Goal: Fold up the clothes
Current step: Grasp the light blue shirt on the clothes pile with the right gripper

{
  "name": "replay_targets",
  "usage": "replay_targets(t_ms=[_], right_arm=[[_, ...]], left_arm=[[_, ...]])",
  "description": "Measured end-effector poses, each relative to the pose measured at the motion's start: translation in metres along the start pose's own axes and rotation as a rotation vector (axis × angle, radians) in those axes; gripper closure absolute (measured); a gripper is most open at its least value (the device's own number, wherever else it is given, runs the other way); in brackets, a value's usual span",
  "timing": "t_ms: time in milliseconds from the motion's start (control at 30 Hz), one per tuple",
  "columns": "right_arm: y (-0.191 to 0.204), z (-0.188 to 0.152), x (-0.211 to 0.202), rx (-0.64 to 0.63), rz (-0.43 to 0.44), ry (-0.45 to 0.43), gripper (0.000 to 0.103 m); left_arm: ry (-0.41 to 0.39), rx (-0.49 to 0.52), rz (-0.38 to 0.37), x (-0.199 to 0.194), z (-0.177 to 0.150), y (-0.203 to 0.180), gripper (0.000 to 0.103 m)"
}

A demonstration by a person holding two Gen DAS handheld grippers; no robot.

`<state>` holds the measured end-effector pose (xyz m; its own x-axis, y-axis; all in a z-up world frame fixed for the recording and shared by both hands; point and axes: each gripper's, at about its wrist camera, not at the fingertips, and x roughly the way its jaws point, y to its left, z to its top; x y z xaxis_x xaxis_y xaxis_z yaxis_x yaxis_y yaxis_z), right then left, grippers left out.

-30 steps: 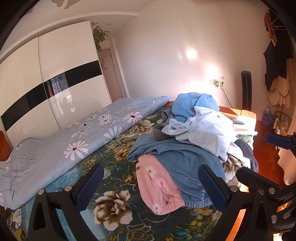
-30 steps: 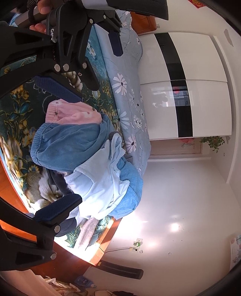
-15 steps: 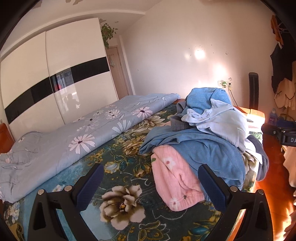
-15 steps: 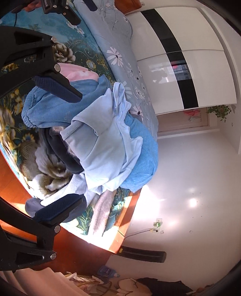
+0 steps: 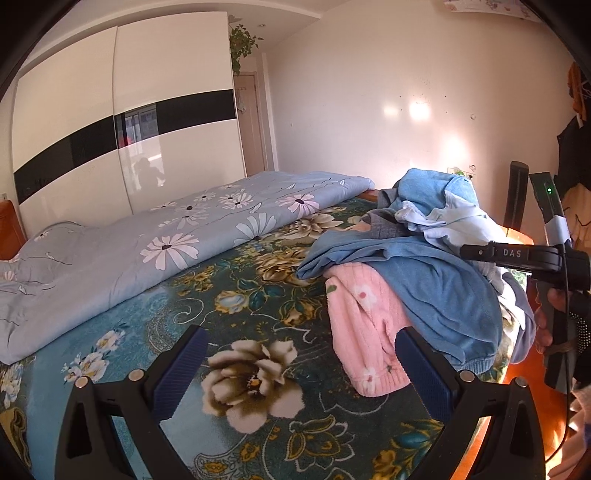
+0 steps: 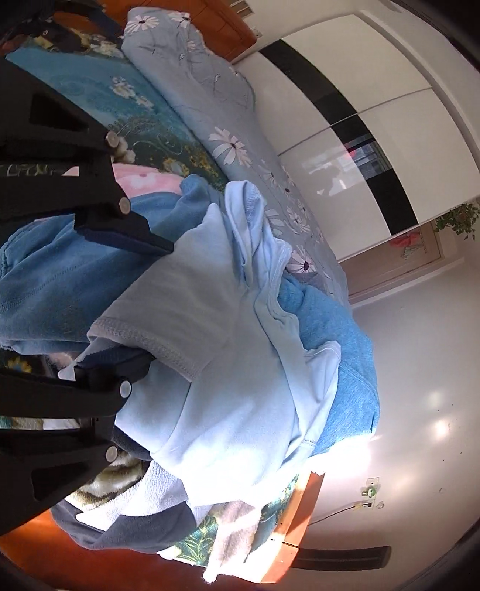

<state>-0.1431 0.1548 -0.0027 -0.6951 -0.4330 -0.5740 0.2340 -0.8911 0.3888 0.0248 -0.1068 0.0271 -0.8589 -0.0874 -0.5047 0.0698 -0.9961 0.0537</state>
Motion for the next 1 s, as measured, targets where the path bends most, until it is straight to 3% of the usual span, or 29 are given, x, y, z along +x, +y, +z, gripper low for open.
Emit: replay_targets(t_ms=[100,233,367,533,667,733,1000], right_arm=[[-0.006,0.016,0.007,0.052,0.048,0.031,0.089],[-0.023,0.035,0.013,0.215,0.184,0.068,0.093],[-0.033,0.064,-0.012,0.335,0.297,-0.003,0.094],[-0.017,0.105,-0.062,0.343,0.386,-0.105,0.095],[0.002,0.128,-0.099,0.315,0.426,-0.172,0.097],[0.012,0.137,-0.109,0.297,0.389,-0.171,0.097],[0.022,0.144,-0.107,0.391,0.461,-0.181,0.097]], left_arm=[[0.001,-0.043,-0.010,0.000,-0.003,0.010,0.000],[0.011,-0.102,-0.035,-0.002,-0.009,0.024,0.000],[0.004,-0.138,-0.036,-0.010,-0.013,0.039,0.000],[-0.019,-0.204,-0.064,-0.021,-0.014,0.060,0.000],[-0.035,-0.236,-0.076,-0.031,-0.015,0.071,0.000],[-0.042,-0.244,-0.080,-0.037,-0.015,0.074,0.000],[-0.067,-0.217,-0.054,-0.063,-0.020,0.086,0.000]])
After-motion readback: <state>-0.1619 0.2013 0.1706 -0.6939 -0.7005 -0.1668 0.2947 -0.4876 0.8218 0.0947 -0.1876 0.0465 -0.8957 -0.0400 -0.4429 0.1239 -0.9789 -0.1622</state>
